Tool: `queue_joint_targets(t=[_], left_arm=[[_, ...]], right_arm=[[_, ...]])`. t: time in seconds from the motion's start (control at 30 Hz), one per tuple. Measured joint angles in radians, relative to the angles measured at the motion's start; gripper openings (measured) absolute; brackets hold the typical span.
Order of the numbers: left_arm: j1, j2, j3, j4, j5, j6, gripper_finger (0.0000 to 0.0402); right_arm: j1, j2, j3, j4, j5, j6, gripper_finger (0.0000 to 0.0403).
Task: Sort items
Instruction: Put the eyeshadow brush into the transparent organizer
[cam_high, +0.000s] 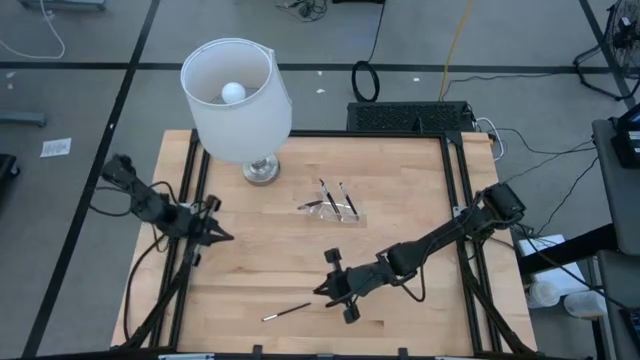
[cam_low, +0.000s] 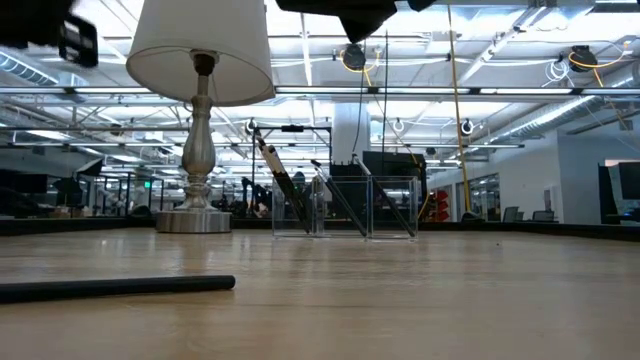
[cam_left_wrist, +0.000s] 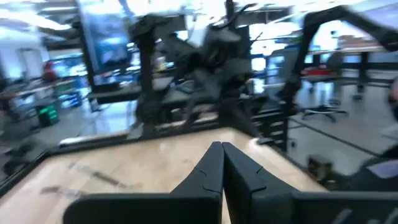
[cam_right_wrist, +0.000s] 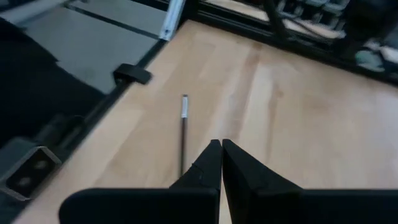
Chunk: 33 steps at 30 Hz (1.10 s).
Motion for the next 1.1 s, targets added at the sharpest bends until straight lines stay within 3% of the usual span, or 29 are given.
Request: queue_joint_targets(t=[0.27, 0.47, 0.63, 0.73, 0.97, 1.1], left_arm=[[-0.018, -0.025, -0.11, 0.036, -0.043, -0.049, 0.0], [-0.024, -0.025, -0.09, -0.059, -0.038, -0.019, 0.0], [-0.025, -0.028, -0.041, -0.231, -0.062, -0.025, 0.0], [-0.024, -0.04, -0.041, -0.235, -0.058, -0.002, 0.0], [0.03, -0.072, -0.045, -0.226, -0.034, 0.043, 0.0], [0.048, -0.07, -0.045, -0.227, -0.013, 0.033, 0.0003]], right_arm=[[-0.011, 0.03, -0.001, 0.027, 0.017, 0.018, 0.0], [-0.064, 0.051, 0.0, 0.033, -0.015, 0.065, 0.0], [-0.074, 0.067, 0.001, 0.051, -0.061, 0.104, 0.0], [-0.063, 0.092, 0.001, 0.045, -0.071, 0.109, 0.0], [-0.068, 0.19, 0.125, 0.007, -0.139, 0.084, 0.0], [-0.066, 0.258, 0.251, -0.116, -0.191, 0.093, 0.0]])
